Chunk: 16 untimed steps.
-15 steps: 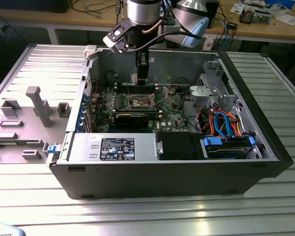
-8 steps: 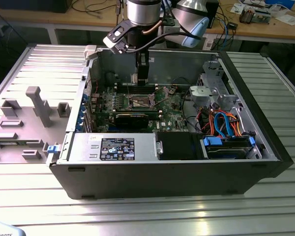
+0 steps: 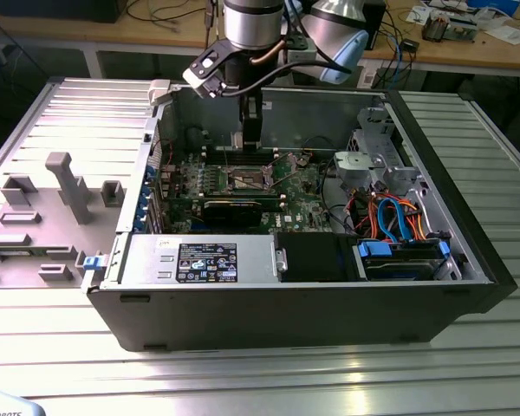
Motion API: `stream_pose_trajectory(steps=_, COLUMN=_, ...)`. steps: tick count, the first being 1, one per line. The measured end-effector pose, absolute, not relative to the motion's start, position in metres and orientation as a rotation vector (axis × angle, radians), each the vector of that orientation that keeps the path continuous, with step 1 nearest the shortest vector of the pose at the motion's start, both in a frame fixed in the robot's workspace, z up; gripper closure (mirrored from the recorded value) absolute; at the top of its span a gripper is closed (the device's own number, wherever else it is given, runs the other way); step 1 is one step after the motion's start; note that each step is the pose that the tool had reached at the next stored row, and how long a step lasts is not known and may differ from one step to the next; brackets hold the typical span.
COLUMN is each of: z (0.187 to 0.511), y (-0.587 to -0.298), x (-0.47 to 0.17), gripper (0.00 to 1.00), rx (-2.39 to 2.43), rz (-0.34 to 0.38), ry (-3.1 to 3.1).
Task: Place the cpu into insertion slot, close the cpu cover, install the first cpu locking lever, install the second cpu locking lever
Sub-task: 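Place the cpu into insertion slot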
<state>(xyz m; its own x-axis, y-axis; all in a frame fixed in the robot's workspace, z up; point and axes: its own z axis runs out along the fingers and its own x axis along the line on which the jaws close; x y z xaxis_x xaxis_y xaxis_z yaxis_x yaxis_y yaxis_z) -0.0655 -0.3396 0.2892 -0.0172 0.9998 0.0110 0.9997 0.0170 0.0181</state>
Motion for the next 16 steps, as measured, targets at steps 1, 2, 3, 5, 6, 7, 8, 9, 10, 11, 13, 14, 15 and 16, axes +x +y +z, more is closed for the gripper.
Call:
stream_pose_trajectory(steps=1, z=0.287, y=-0.339, x=-0.065, gripper=0.46, rx=2.199, rz=0.032, ry=2.237)
stream_pose_trajectory(steps=2, z=0.284, y=-0.338, x=-0.065, gripper=0.46, rx=2.199, rz=0.031, ry=2.237)
stream_pose_trajectory(steps=3, z=0.281, y=-0.337, x=-0.065, gripper=0.46, rx=2.199, rz=0.031, ry=2.237)
stream_pose_trajectory(steps=5, z=0.276, y=-0.336, x=-0.065, gripper=0.46, rx=2.200, rz=0.031, ry=2.237)
stream_pose_trajectory(steps=6, z=0.274, y=-0.336, x=-0.065, gripper=0.46, rx=2.200, rz=0.031, ry=2.237)
stream_pose_trajectory(steps=7, z=0.273, y=-0.335, x=-0.065, gripper=0.46, rx=2.199, rz=0.031, ry=2.238)
stream_pose_trajectory(steps=8, z=0.270, y=-0.335, x=-0.065, gripper=0.46, rx=2.199, rz=0.031, ry=2.238)
stream_pose_trajectory(steps=9, z=0.269, y=-0.335, x=-0.065, gripper=0.46, rx=2.199, rz=0.031, ry=2.238)
stream_pose_trajectory(steps=10, z=0.268, y=-0.334, x=-0.065, gripper=0.46, rx=2.196, rz=0.031, ry=2.241)
stream_pose_trajectory(steps=11, z=0.266, y=-0.334, x=-0.065, gripper=0.46, rx=2.193, rz=0.031, ry=2.244)
stream_pose_trajectory(steps=13, z=0.261, y=-0.334, x=-0.065, gripper=0.46, rx=2.191, rz=0.030, ry=2.245)
stream_pose_trajectory(steps=14, z=0.258, y=-0.334, x=-0.064, gripper=0.46, rx=2.191, rz=0.030, ry=2.245)
stream_pose_trajectory(steps=15, z=0.255, y=-0.334, x=-0.063, gripper=0.46, rx=2.191, rz=0.030, ry=2.245)
stream_pose_trajectory(steps=16, z=0.254, y=-0.334, x=-0.062, gripper=0.46, rx=2.191, rz=0.030, ry=2.245)
